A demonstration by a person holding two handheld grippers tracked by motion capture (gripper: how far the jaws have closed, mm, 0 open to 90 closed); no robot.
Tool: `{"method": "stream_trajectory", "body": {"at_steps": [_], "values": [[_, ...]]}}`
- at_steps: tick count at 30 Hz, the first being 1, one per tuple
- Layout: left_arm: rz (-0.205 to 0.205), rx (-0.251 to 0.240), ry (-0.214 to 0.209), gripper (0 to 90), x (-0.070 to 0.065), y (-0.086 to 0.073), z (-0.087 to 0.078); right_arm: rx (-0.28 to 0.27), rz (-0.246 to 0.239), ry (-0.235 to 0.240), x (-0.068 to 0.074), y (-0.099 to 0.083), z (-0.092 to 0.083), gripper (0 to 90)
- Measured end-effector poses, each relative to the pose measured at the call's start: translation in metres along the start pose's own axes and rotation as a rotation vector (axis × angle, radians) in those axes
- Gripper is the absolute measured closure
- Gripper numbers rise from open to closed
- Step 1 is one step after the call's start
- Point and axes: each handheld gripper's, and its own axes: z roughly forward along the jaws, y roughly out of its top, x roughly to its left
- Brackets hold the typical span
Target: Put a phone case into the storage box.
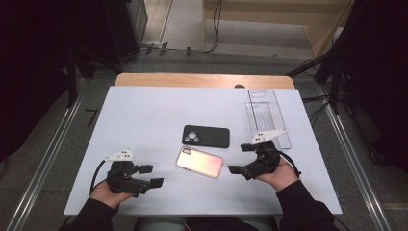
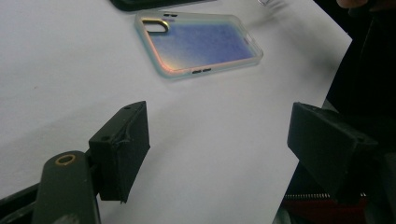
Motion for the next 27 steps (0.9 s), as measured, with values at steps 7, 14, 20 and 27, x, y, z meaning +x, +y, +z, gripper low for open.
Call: {"method": "stream_trajectory", "body": {"at_steps": [7, 14, 20, 27], "values": [[-0.011, 0.004, 0.003, 21.3, 0.001, 0.0, 0.0, -0.002, -0.048, 0.01, 0.003, 0.013, 0.009, 0.0], [-0.009, 0.0, 0.006, 21.3, 0.001, 0.0, -0.001, -0.003, -0.076, 0.031, 0.004, 0.023, 0.02, 0.0], [0.006, -0.007, 0.01, 21.4, 0.001, -0.001, -0.003, 0.009, -0.105, 0.052, 0.005, 0.034, 0.033, 0.0], [0.005, -0.008, 0.012, 21.3, 0.002, -0.001, -0.002, 0.016, -0.123, 0.063, 0.007, 0.046, 0.049, 0.0]]}}
